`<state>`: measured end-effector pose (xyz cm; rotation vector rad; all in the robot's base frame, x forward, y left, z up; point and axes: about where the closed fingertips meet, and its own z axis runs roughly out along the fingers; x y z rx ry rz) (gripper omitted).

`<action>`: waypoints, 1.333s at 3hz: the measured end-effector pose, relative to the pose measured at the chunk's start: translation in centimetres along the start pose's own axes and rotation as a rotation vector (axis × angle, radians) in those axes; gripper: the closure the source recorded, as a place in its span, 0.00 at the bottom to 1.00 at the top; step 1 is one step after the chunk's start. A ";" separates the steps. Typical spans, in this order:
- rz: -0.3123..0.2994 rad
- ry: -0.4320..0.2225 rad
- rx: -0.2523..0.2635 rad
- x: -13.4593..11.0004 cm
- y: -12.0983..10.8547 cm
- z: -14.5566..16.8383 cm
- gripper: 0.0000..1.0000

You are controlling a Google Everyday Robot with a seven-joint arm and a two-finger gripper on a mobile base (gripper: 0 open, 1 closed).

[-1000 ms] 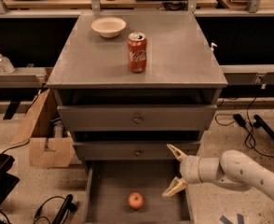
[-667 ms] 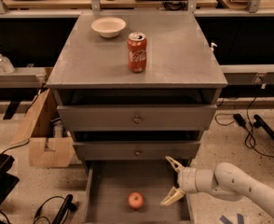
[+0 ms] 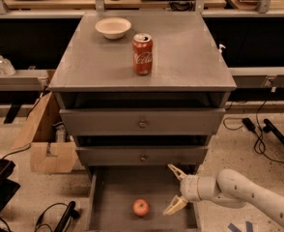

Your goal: Pick apple from bottom drawer and place on counter

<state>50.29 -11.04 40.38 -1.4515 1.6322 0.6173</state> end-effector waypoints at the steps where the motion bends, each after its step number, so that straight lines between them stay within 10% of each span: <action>1: 0.005 0.061 -0.066 5.4 0.2 6.1 0.00; 4: 0.045 0.087 -0.154 16.4 1.3 17.1 0.00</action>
Offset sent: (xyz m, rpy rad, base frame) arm 0.0556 0.0392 -0.2009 -0.0907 0.1279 0.0738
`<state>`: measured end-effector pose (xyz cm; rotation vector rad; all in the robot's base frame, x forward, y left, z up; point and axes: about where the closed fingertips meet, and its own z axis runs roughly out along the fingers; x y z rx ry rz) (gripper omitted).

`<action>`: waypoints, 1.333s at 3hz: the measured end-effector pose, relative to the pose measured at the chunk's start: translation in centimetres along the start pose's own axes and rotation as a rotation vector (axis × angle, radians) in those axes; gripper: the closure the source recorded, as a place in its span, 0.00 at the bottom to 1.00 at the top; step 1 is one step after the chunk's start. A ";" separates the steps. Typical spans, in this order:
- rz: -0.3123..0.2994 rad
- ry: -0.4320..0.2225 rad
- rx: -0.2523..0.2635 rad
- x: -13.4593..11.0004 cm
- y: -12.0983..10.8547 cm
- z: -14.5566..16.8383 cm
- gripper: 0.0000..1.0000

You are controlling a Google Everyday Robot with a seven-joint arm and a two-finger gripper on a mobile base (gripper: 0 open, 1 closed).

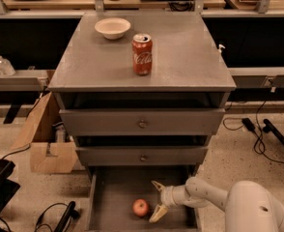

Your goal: Pick apple from bottom drawer and place on counter

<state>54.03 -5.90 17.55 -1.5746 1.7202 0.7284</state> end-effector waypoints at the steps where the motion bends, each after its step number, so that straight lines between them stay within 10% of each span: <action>1: 0.012 -0.008 -0.029 1.2 1.3 2.5 0.00; 2: 0.029 -0.018 -0.064 1.8 2.4 5.1 0.00; 4: 0.040 -0.053 -0.106 0.3 2.7 7.5 0.41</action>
Offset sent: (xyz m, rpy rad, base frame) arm -0.0249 0.0500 -0.0711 0.0336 0.0949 0.0518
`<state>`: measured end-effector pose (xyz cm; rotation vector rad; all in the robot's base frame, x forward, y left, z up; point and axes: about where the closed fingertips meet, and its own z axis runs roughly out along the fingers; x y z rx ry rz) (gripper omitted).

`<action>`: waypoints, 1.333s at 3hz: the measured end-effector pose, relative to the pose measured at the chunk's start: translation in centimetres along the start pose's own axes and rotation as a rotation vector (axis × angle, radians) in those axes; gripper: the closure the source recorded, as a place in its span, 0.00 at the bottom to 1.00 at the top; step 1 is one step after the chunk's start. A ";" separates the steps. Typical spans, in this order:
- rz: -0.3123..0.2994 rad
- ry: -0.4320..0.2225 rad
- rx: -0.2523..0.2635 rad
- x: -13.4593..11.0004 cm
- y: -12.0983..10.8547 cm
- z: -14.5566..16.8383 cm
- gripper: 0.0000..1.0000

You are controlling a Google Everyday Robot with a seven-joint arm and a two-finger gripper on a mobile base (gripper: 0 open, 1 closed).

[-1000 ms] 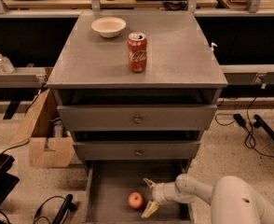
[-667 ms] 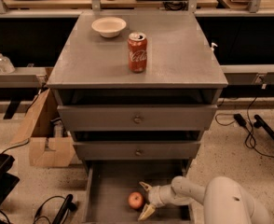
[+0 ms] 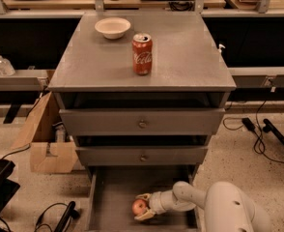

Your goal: Pick apple from bottom drawer and place on counter

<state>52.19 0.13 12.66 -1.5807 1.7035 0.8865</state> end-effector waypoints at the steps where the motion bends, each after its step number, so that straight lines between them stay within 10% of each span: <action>1: 0.003 0.012 -0.030 -2.1 0.0 -0.1 0.65; 3: 0.096 -0.004 -0.154 -10.3 4.2 -11.0 1.00; 4: 0.158 -0.048 -0.177 -14.9 5.5 -19.2 1.00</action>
Offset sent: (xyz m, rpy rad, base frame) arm -0.0225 -0.0280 0.1839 0.0034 0.1482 0.1107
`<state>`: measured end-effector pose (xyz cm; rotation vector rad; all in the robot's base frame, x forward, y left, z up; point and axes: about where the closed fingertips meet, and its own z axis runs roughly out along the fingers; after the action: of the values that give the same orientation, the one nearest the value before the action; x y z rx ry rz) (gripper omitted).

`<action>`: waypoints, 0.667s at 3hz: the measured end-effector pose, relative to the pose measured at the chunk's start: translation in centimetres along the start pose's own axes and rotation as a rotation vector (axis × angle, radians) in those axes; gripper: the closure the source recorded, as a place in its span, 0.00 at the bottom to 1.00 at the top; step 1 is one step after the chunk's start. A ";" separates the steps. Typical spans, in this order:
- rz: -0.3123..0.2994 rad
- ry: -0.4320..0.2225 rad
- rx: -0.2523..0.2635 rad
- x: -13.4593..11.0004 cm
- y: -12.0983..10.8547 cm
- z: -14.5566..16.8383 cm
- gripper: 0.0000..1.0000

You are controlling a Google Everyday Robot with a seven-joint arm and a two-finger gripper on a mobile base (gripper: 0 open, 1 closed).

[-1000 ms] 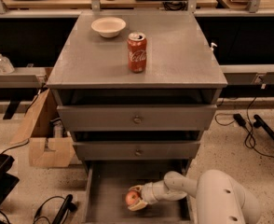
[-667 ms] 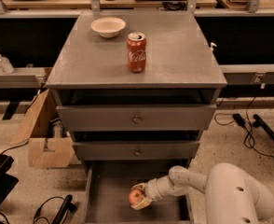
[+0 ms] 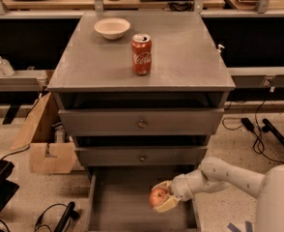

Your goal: Pick apple from bottom drawer and place on counter

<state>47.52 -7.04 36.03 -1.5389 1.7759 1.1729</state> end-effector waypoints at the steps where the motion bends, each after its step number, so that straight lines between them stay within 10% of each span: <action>1: 0.054 -0.058 0.062 -2.9 1.6 -7.4 1.00; 2: 0.095 -0.130 0.150 -5.4 1.4 -14.6 1.00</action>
Offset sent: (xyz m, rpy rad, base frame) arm 0.0480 -0.1629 0.1847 0.1125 -0.0171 -0.3489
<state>49.71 -16.74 48.10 -1.2764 1.8221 1.1295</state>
